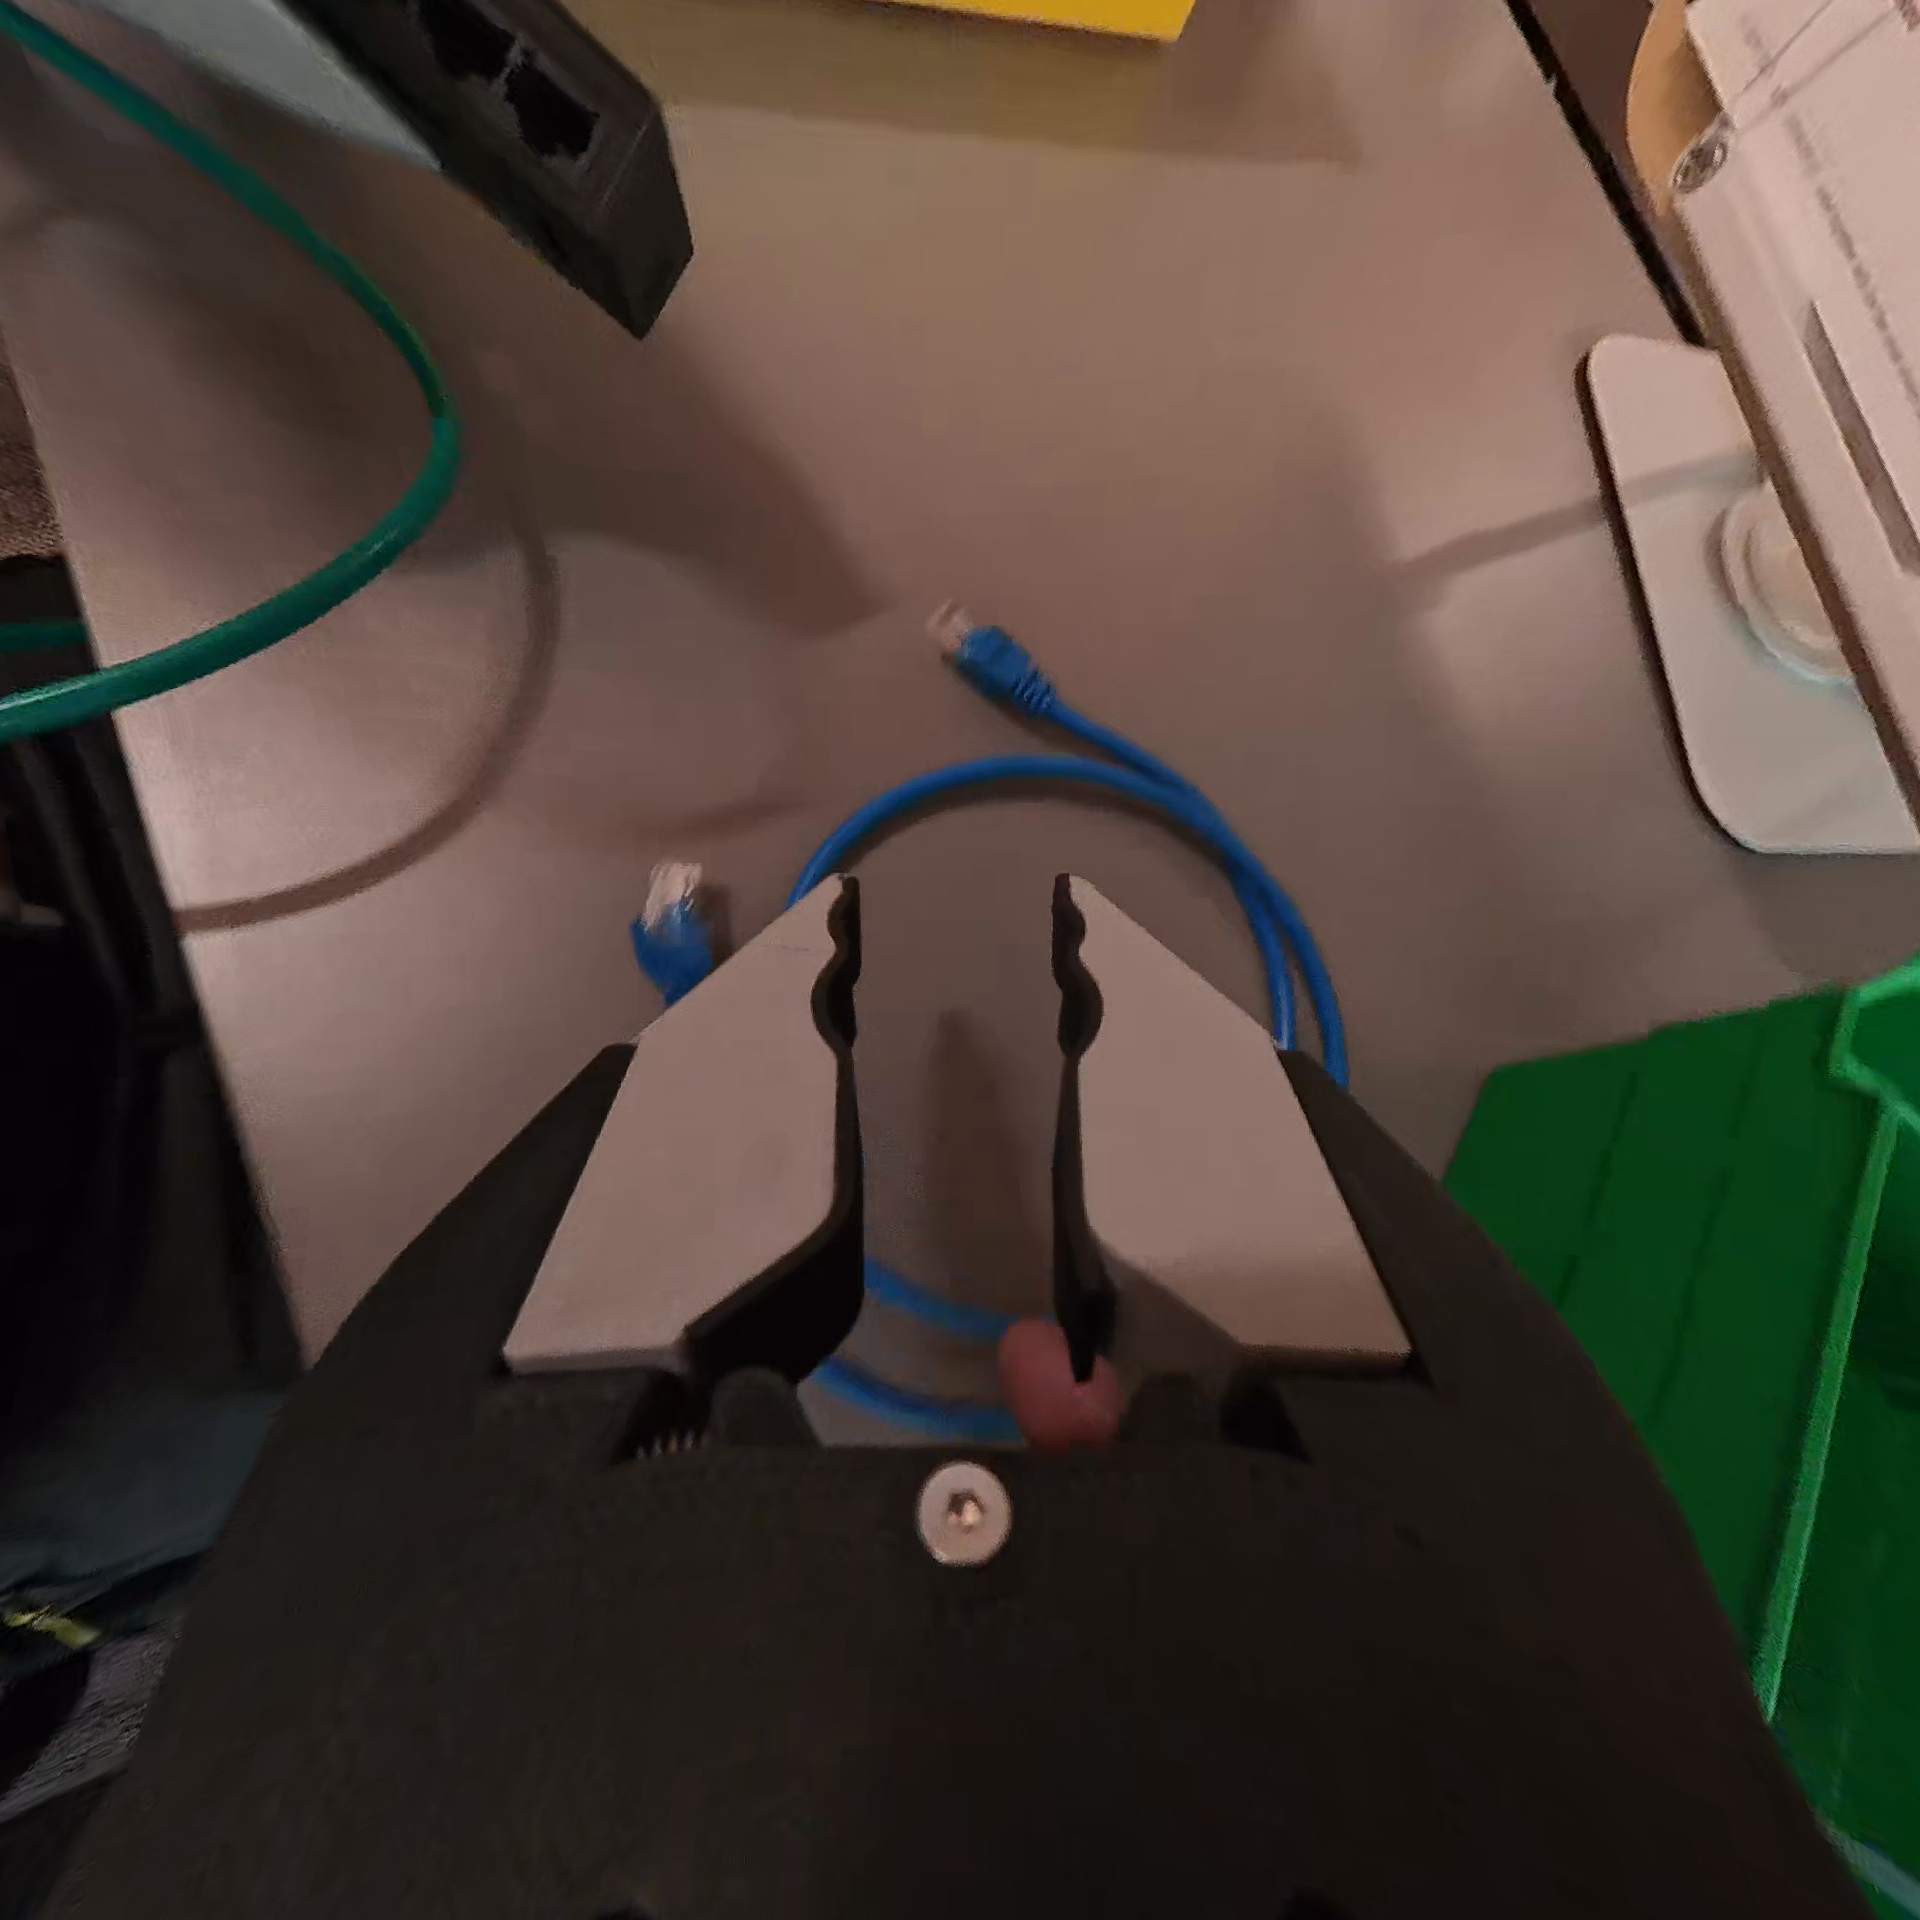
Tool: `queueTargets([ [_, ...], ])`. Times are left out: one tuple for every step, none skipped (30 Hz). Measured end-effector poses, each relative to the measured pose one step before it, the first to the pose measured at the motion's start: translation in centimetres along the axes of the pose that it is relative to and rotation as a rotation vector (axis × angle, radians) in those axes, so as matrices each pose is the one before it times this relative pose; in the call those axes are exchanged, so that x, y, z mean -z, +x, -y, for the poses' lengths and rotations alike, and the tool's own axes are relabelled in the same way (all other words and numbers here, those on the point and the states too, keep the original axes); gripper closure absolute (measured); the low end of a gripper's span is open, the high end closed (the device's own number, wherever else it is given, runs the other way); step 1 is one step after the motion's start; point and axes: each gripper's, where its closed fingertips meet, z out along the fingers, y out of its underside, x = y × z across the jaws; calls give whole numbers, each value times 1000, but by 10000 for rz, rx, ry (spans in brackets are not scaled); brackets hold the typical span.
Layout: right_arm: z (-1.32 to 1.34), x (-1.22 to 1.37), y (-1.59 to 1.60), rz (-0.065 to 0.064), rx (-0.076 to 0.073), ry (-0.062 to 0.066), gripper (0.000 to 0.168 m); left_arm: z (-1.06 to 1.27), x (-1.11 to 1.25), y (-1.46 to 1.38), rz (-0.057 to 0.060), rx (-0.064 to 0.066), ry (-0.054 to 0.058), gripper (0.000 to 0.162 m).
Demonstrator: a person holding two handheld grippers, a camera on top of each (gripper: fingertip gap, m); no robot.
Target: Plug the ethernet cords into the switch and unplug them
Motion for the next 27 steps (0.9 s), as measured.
queueTargets([
  [612, -835, 475, 78, 249, 119, 135, -139, -5, -29, 178, -371, -63, 136],
  [552, -905, 380, 143, 300, 80, 135, -177, -47, -119, 273, -454, -70, 136],
  [440, -926, 336, 164, 320, 30, 135, -196, -63, -60, 249, -468, -70, 136],
  [361, -939, 193, 241, 331, -7, 137, -164, -78, 58, 158, -379, -53, 136],
  [304, -924, -47, 354, 373, -12, 137, -108, -46, 101, 93, -281, -36, 136],
  [151, -889, -86, 336, 460, -59, 136, -65, -26, 11, 148, -307, -12, 136],
  [-113, -822, -36, 277, 495, -158, 136, -77, 8, -118, 216, -363, -33, 136],
  [-388, -744, 81, 227, 375, -285, 137, -117, 24, -187, 231, -356, -64, 136],
  [-493, -632, 238, 154, 182, -347, 138, -87, 16, -142, 191, -304, -40, 136],
  [-349, -489, 254, 148, 54, -237, 139, -74, 17, -65, 133, -230, -14, 136],
  [-93, -339, 144, 189, 11, -46, 140, -153, -27, -38, 127, -196, -40, 136],
  [-43, -266, 90, 195, 8, 20, 141, -217, -71, -26, 150, -220, -71, 136],
  [-236, -249, 112, 155, 21, -74, 143, -264, -89, -26, 179, -251, -74, 136],
  [-298, -240, 114, 106, 33, -77, 143, -236, -113, 59, 112, -236, -91, 136],
  [-149, -157, 110, 61, 19, 45, 151, -166, -131, 89, 35, -206, -109, 135],
  [0, -99, 122, 13, -33, 156, 158, -98, -122, 74, 36, -174, -105, 135],
  [120, -91, 87, -28, -92, 215, 158, -159, -150, 59, 59, -152, -132, 136],
  [169, -105, -27, -27, -114, 237, 158, -335, -189, 120, 46, -194, -223, 136],
  [265, -133, -106, -33, -100, 282, 158, -402, -204, 150, 40, -234, -262, 136],
  [232, -139, -32, -93, -110, 255, 158, -254, -147, 118, 45, -188, -193, 136],
  [151, -132, 87, -130, -185, 181, 158, -5, -74, 81, 19, -109, -64, 136],
  [100, -88, 120, -93, -247, 133, 157, 128, -13, 62, -4, -8, 40, 136],
  [109, -79, -44, 31, -184, 133, 153, 68, -14, 120, -80, 82, 42, 136],
  [120, -59, -235, 130, -57, 166, 156, -79, -45, 117, -101, 98, -21, 136],
  [132, -64, -178, 85, 0, 175, 156, -159, -42, -38, 12, 51, -74, 136],
  [114, -69, -99, 40, -6, 129, 156, -89, -20, -85, 37, 55, -45, 136],
  [113, -74, -121, 63, -18, 108, 156, -26, 0, 47, -47, 80, -3, 136],
])
